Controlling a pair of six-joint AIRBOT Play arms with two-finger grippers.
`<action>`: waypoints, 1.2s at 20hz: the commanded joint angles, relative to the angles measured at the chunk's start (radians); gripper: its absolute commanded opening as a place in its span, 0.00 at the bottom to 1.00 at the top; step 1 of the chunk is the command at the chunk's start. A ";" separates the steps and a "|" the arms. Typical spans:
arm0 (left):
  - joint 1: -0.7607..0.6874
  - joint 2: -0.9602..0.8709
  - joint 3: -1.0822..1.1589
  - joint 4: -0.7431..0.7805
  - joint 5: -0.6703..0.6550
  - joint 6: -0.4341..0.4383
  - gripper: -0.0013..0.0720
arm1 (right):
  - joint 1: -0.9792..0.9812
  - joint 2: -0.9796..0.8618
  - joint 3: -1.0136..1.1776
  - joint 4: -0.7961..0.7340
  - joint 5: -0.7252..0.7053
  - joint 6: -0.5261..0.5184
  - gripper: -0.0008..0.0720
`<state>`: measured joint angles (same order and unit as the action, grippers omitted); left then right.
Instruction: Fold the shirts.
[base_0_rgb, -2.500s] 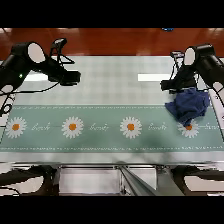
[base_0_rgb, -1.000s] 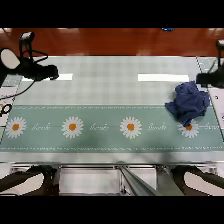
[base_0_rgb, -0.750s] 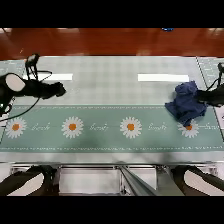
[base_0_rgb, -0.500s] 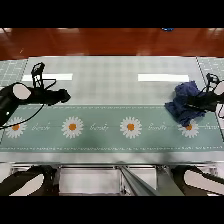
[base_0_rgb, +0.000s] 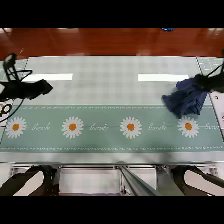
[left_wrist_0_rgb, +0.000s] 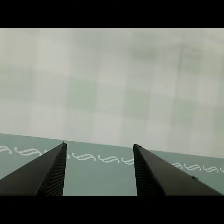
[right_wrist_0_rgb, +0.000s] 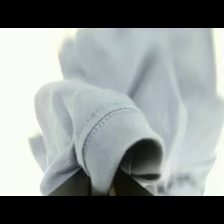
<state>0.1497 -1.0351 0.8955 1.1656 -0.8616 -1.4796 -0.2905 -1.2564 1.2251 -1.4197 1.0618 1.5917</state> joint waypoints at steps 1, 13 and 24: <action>0.050 0.106 0.008 -0.027 -0.057 0.031 0.71 | 0.000 0.135 0.208 0.058 0.019 -0.039 0.05; -0.158 0.256 -0.018 -0.105 -0.060 0.036 0.71 | 0.380 0.239 0.743 0.221 0.103 -0.146 0.05; 0.108 0.290 -0.017 -0.116 -0.155 0.042 0.71 | 1.043 -0.339 0.742 0.220 0.197 -0.102 0.05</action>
<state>0.1928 -0.7586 0.8783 1.0573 -0.9562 -1.4433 0.6277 -1.4170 1.9652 -1.2163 1.2858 1.4750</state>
